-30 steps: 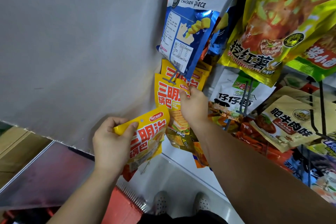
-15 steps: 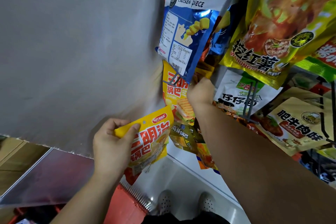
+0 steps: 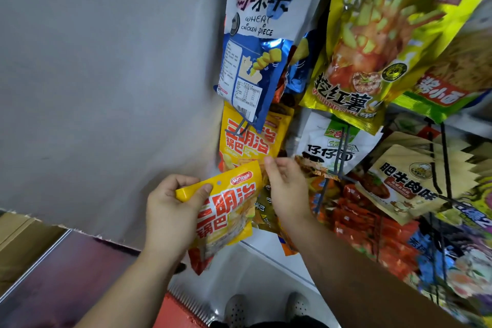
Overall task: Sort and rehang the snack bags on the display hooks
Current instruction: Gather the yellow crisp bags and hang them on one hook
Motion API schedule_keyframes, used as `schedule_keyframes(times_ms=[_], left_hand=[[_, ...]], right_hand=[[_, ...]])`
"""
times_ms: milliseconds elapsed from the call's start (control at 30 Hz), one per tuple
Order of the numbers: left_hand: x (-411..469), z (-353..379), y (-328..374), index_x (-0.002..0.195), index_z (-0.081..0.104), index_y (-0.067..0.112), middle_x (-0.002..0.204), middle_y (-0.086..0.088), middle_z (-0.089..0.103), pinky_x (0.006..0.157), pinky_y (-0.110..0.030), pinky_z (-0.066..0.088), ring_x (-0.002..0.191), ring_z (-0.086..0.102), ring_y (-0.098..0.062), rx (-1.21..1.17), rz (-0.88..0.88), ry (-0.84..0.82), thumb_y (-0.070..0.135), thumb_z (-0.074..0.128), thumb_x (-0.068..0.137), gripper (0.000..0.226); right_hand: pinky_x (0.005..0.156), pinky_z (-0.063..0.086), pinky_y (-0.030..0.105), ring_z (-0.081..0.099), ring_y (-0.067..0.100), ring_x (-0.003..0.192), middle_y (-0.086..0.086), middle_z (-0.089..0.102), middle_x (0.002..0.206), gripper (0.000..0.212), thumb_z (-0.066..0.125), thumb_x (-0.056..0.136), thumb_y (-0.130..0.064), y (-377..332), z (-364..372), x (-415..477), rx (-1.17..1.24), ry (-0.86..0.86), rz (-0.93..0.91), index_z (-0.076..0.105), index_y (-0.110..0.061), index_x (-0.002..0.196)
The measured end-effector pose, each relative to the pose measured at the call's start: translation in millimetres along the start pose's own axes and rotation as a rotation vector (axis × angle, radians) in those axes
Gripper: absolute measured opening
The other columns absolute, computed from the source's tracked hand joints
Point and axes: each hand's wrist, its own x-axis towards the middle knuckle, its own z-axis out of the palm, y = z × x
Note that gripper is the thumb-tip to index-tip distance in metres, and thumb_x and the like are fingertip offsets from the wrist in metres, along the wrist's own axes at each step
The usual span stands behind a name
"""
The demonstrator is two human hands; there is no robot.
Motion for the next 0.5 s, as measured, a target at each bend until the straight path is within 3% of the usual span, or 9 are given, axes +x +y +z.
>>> schedule_keyframes(times_ms=[67,133,267,367,500], left_hand=[[3,6,4,0.077,0.069,0.017,0.073,-0.005,0.074,0.059,-0.041,0.06,0.061,0.07,-0.019,-0.023,0.003,-0.043,0.014,0.086,0.08,0.018],[7,11,9,0.077,0.068,0.015,0.068,-0.003,0.073,0.055,-0.037,0.057,0.058,0.068,-0.016,-0.055,0.009,-0.081,0.012,0.086,0.079,0.018],[17,16,13,0.084,0.066,0.014,0.065,0.006,0.071,0.054,-0.029,0.054,0.057,0.067,-0.009,-0.123,0.014,-0.136,0.008,0.084,0.08,0.02],[20,19,8,0.102,0.063,0.016,0.074,0.006,0.075,0.053,-0.022,0.055,0.063,0.072,-0.007,-0.159,-0.031,-0.177,0.008,0.083,0.082,0.029],[24,25,-14,0.113,0.06,0.012,0.093,-0.004,0.077,0.07,-0.029,0.057,0.086,0.076,-0.017,-0.165,-0.116,-0.132,0.013,0.078,0.089,0.03]], right_hand=[[0.086,0.061,0.029,0.073,0.009,0.097,-0.005,0.078,0.103,0.019,0.071,0.092,-0.036,-4,-7,-16,0.114,-0.278,0.036,0.069,-0.023,0.106],[0.089,0.062,0.033,0.075,0.013,0.103,-0.004,0.079,0.109,0.025,0.08,0.087,-0.024,-8,-14,-18,0.139,-0.466,0.066,0.072,-0.022,0.11],[0.084,0.063,0.042,0.077,0.023,0.096,0.004,0.08,0.104,0.018,0.078,0.09,-0.016,-12,-24,-7,0.122,-0.43,0.084,0.076,-0.012,0.107],[0.086,0.062,0.042,0.077,0.022,0.097,0.002,0.08,0.104,0.015,0.074,0.094,-0.02,-12,-25,-4,0.148,-0.411,0.088,0.073,-0.019,0.108],[0.085,0.063,0.045,0.077,0.02,0.094,0.001,0.08,0.103,0.01,0.072,0.096,-0.021,-9,-16,5,0.15,-0.333,0.115,0.072,-0.023,0.105]])
